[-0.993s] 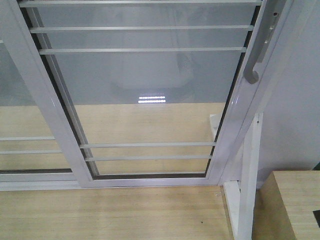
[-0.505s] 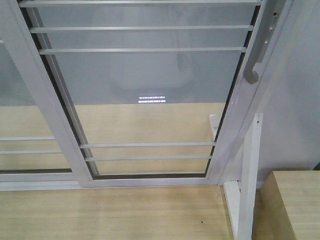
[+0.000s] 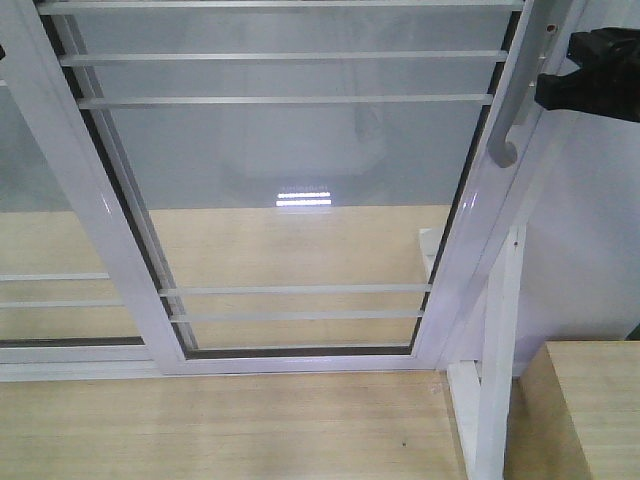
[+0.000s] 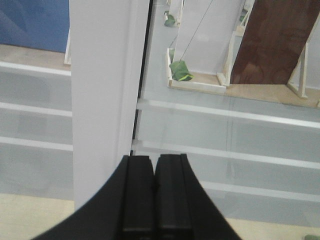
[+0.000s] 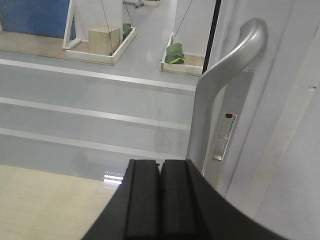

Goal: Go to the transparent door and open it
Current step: 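Raise the right gripper toward the silver door handle, then open the right gripper and close it around the silver handle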

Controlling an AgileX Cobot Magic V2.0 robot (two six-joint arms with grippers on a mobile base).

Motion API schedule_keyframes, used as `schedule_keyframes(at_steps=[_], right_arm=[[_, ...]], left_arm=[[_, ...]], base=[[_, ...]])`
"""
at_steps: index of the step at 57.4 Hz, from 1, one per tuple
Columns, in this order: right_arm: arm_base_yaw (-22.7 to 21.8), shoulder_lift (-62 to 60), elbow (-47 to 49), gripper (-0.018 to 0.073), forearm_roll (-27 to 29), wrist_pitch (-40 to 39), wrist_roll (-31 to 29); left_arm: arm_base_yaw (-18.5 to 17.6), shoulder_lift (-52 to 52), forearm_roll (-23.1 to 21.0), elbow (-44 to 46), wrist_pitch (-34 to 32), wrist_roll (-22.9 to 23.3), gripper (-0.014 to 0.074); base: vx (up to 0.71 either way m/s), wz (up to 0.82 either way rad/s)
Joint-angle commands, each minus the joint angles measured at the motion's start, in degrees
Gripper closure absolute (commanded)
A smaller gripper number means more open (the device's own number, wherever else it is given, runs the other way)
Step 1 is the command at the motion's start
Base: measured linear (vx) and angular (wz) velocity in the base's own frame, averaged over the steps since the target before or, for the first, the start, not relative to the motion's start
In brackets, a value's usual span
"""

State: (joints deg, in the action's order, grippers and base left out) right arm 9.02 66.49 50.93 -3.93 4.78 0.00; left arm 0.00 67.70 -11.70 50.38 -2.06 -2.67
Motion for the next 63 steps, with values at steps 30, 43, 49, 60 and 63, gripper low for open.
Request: schedule_keyframes(at_steps=[30, 43, 49, 60, 63], right_arm=[[0.0, 0.0, 1.9, 0.0192, -0.5, -5.5, -0.4], [0.0, 0.0, 1.9, -0.0171, -0.5, -6.0, -0.4], [0.0, 0.3, 1.9, -0.0168, -0.4, -7.1, -0.4], [0.0, 2.7, 1.9, -0.0141, -0.4, -11.4, -0.4], [0.0, 4.2, 1.9, -0.0134, -0.4, -12.6, -0.4]], left_arm=[[-0.6, -1.1, 6.4, 2.2, -3.1, 0.3, 0.0175], [-0.6, -1.1, 6.4, 2.2, -3.1, 0.3, -0.0020], [-0.6, -1.1, 6.4, 2.2, -3.1, 0.3, -0.0028], [-0.6, -1.1, 6.4, 2.2, -2.4, 0.3, -0.0002], [-0.6, -1.1, 6.4, 2.2, -1.8, 0.3, 0.0011]], base=[[0.00, 0.00], [0.00, 0.00], [0.00, 0.00], [0.00, 0.00], [0.00, 0.00]])
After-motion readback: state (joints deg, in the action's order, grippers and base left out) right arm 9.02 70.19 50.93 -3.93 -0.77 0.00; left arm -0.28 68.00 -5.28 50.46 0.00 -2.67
